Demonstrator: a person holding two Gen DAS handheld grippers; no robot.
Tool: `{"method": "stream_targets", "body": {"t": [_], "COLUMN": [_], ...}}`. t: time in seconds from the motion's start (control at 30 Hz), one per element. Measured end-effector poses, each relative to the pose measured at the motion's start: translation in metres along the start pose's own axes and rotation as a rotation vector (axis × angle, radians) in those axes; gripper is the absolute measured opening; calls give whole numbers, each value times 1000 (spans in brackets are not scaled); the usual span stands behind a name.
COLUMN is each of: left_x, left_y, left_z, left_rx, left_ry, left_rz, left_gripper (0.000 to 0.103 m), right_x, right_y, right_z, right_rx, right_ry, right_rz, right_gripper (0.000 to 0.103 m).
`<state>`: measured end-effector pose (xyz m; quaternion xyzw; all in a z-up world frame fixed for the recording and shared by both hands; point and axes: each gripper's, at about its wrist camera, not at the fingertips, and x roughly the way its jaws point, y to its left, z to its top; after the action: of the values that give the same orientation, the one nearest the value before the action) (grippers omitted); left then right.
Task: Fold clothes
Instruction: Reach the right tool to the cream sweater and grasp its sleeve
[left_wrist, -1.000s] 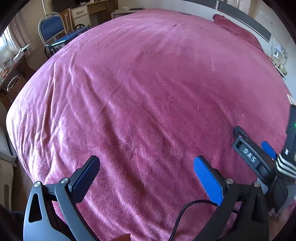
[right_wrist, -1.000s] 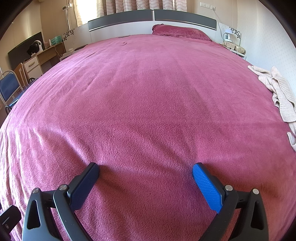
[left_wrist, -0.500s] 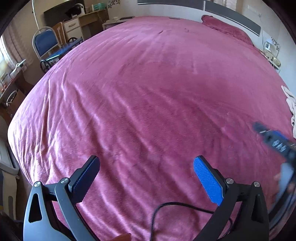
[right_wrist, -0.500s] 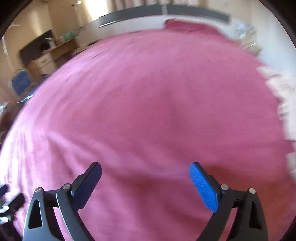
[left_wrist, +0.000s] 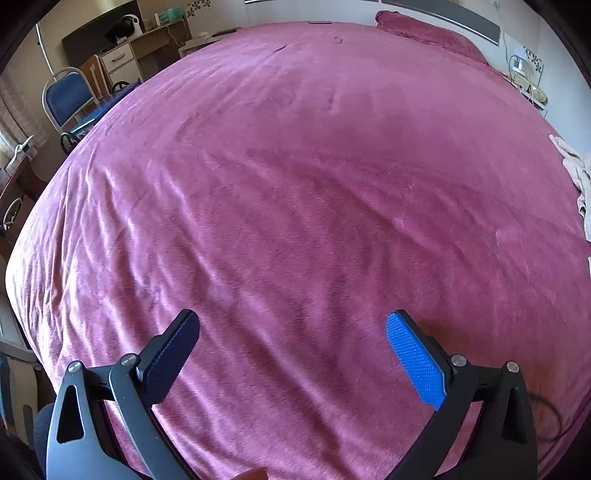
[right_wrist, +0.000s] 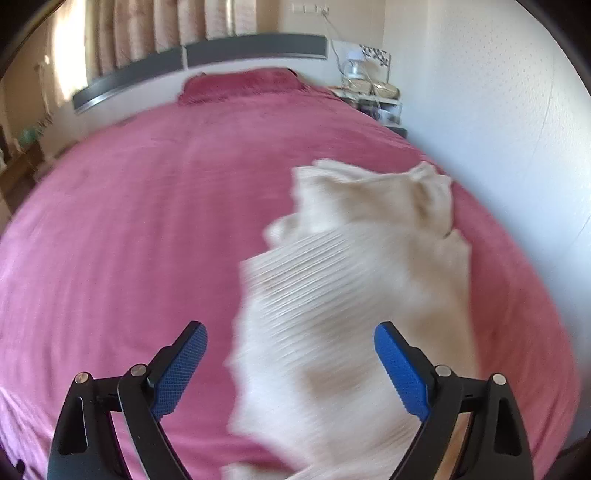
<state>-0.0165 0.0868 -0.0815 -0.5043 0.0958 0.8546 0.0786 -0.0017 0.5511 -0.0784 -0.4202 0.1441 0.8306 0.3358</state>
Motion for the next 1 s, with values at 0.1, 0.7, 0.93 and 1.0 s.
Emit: {"method": "stream_targets", "body": {"t": [0.1,0.7,0.93,1.0], "left_x": [3,-2,6,5], "left_y": [-6,-42,-19,-19], "left_z": [0,-28,-38,-40], "left_rx": [7,21,-22,-14], "left_ry": [7,11,14,12], "left_rz": [-13,-1,-54,-58], "left_gripper": [103,103,103,103], "right_x": [24,66,23,5], "right_y": [-18,-51,-78,-84], "right_z": [20,0,-13,-8], "right_rx": [-22,126,286,327], "right_ry": [73,119,29,7], "right_rz": [16,88,178,205], "right_gripper": [94,39,17,16]}}
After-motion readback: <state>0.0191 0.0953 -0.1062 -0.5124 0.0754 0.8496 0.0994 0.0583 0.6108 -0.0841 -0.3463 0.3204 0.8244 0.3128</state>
